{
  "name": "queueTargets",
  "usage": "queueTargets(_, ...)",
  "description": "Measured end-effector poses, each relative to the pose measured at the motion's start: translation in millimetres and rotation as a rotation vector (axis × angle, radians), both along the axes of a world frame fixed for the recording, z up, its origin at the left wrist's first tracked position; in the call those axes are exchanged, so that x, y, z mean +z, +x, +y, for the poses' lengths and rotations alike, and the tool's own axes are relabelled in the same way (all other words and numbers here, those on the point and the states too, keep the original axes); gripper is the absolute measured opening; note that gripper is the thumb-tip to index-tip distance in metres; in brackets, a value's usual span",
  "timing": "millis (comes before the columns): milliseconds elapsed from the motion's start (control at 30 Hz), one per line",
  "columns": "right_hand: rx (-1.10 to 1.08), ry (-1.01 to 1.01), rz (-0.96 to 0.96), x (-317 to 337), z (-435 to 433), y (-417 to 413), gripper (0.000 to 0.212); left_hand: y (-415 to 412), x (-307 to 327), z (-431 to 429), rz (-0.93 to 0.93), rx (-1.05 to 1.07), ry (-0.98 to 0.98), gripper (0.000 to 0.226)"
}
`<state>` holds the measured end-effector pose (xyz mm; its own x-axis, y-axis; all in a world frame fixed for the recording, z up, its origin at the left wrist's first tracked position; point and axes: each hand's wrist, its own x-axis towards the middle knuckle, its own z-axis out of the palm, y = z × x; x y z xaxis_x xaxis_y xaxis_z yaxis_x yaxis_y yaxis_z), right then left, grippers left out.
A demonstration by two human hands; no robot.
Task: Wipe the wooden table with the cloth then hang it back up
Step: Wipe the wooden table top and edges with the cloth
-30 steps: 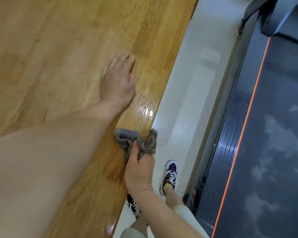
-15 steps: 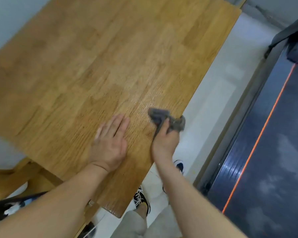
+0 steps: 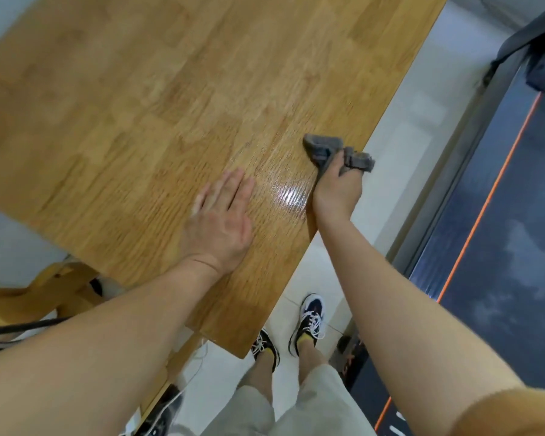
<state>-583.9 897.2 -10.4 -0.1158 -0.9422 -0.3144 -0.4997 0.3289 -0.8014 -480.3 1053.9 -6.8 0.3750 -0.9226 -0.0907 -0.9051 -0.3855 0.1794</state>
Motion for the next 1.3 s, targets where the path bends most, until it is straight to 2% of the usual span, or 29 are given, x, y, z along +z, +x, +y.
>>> queueTargets(133, 0.047, 0.013, -0.049, -15.9, 101.6, -14.5, 0.031, -1.0, -1.2, -0.5, 0.016, -0.001, -0.031, 0.058)
queueTargets(267, 0.087, 0.127, -0.117, -15.7, 202.8, -23.3, 0.071, 1.3, -0.7, -4.4, 0.003, -0.003, -0.037, 0.059)
queueTargets(333, 0.103, 0.173, -0.114, -17.7, 223.4, -25.2, 0.083, 3.4, -1.7, -5.1, 0.002, 0.003, -0.041, 0.059)
queueTargets(367, 0.105, 0.178, -0.113, -19.9, 228.3, -26.7, 0.083, 3.8, -2.2, -5.3, 0.011, 0.012, -0.046, 0.058)
queueTargets(433, 0.125, 0.215, -0.149, -12.2, 237.4, -31.8, 0.069, -0.6, -3.2, -2.1, 0.017, 0.030, -0.055, 0.056)
queueTargets(533, 0.172, 0.361, -0.217, 2.8, 249.0, -42.2, 0.018, -10.3, 2.3, -0.5, 0.051, 0.068, -0.033, 0.053)
queueTargets(567, 0.182, 0.410, -0.217, 7.7, 250.3, -44.5, 0.007, -14.0, 6.7, -2.3, 0.091, 0.099, -0.031, 0.053)
queueTargets(667, 0.186, 0.634, -0.231, 11.0, 249.9, -53.3, 0.023, -28.2, 23.1, -0.4, 0.253, 0.164, -0.001, 0.056)
queueTargets(767, 0.241, 0.906, -0.308, 18.4, 245.9, -66.9, 0.044, -45.3, 39.8, 19.2, 0.320, 0.083, 0.093, 0.055)
queueTargets(833, 0.310, 0.968, -0.355, 28.0, 239.3, -79.1, 0.031, -55.5, 51.1, 36.9, 0.391, 0.137, 0.059, 0.043)
queueTargets(867, 0.339, 0.976, -0.367, 33.6, 234.0, -85.6, 0.024, -62.2, 54.9, 45.5, 0.455, 0.194, 0.040, 0.035)
queueTargets(933, 0.418, 0.957, -0.367, 51.3, 217.1, -96.7, 0.025, -76.8, 59.7, 60.0, 0.658, 0.324, 0.076, 0.026)
queueTargets(1033, 0.536, 0.931, -0.393, 76.5, 193.1, -109.7, 0.029, -97.5, 65.8, 76.4, 0.989, 0.432, 0.150, 0.062)
queueTargets(1100, 0.591, 0.934, -0.422, 93.4, 180.0, -115.0, 0.032, -106.4, 70.5, 82.8, 1.154, 0.505, 0.097, 0.062)
queueTargets(1167, 0.658, 0.863, -0.405, 104.9, 169.6, -119.7, 0.036, -109.7, 77.0, 85.6, 1.164, 0.501, 0.075, 0.042)
queueTargets(1233, 0.777, 0.641, -0.242, 108.6, 161.2, -123.9, 0.038, -109.3, 80.4, 89.9, 1.101, 0.515, 0.025, 0.028)
queueTargets(1300, 0.850, 0.388, -0.053, 110.8, 153.1, -125.7, 0.038, -108.0, 87.5, 95.7, 1.136, 0.600, -0.049, 0.024)
